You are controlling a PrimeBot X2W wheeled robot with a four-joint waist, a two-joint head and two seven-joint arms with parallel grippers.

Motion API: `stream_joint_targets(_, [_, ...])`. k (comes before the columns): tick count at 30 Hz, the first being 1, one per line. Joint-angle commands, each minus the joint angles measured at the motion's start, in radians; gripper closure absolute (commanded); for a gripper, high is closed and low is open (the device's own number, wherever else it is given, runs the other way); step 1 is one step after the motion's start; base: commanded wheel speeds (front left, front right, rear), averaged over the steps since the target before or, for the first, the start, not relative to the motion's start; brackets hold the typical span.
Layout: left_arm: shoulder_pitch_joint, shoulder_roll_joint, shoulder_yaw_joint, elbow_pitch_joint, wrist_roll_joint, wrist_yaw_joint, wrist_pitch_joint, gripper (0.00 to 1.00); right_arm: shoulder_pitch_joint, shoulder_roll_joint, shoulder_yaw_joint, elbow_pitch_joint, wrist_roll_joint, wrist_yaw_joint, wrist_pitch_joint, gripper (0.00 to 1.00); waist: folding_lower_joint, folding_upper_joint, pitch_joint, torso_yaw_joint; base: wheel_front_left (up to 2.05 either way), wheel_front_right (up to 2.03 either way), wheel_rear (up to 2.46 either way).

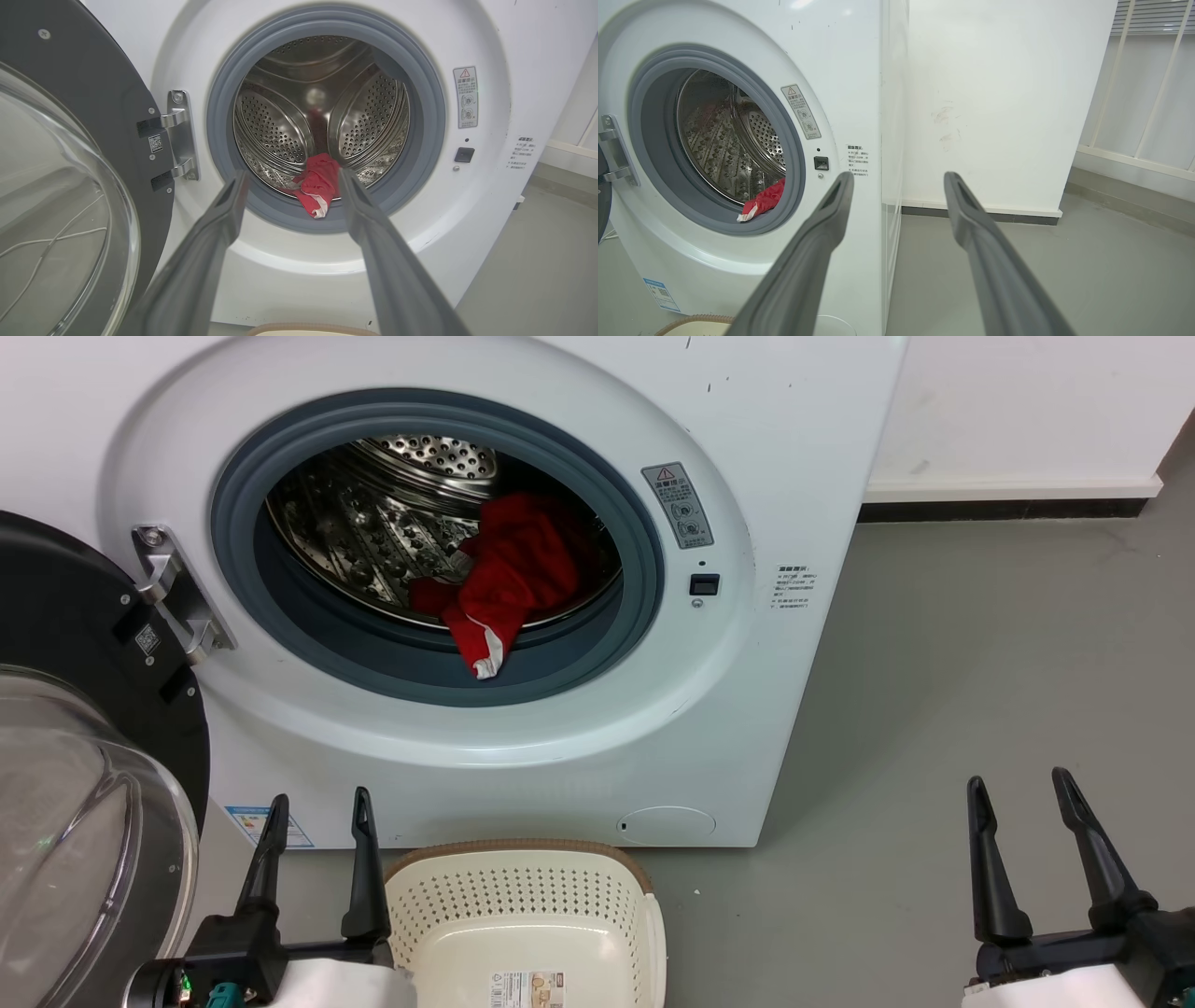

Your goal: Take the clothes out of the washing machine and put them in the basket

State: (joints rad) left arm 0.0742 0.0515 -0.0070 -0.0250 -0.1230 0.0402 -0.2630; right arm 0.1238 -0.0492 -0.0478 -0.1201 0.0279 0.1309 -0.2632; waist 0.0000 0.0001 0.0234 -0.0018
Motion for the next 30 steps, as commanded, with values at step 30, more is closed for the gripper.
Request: stream_joint_targets(30, [-0.534, 0.14, 0.135, 0.341, 0.059, -0.136, -0.003, 0.0, -0.153, -0.001, 0.056, -0.058, 0.025, 0.0, -0.002, 0.0, 0.0, -0.0001, 0.266, -0.129, 0.0, 0.0, 0.0])
